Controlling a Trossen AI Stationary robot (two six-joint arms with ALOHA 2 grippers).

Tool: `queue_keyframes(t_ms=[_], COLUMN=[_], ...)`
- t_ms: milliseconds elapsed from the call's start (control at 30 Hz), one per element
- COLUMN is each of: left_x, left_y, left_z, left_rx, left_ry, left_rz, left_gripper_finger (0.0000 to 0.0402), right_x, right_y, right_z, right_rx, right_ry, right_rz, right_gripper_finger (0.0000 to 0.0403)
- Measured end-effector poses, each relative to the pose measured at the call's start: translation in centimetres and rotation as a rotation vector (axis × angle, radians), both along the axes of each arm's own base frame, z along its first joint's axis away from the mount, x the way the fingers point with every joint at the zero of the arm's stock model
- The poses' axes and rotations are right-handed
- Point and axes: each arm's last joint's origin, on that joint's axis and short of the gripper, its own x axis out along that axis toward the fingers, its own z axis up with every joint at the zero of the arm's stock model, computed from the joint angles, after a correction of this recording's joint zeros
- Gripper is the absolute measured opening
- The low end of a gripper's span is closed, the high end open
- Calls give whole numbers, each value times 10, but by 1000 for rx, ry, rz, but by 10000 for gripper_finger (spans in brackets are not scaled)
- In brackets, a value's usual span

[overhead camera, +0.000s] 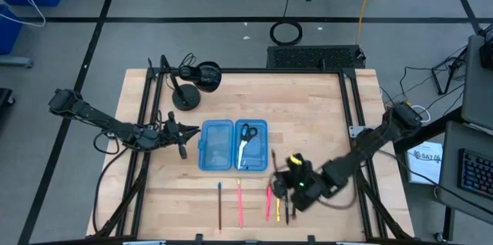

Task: Pick & place school supplies into a supply box
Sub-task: Put the black pen into the blue box

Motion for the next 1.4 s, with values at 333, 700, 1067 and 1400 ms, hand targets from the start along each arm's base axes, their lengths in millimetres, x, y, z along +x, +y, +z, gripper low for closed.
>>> queue_keyframes(t_ms=[333,700,1067,1400], left_x=[0,0,-1,-1], left_y=[0,0,0,0], left_z=[0,-2,-3,-3], left_rx=[1,14,24,16], left_ry=[-1,21,39,36], left_rz=[0,-1,0,0], left_gripper_finger=[49,49,49,49], right_x=[61,83,97,98], right_y=[-105,-161,-167,-171], right_z=[9,-31,-78,-87], right_rx=[34,157,280,305], right_ry=[-18,112,203,227], right_rz=[80,58,47,19], right_gripper_finger=[24,24,24,35])
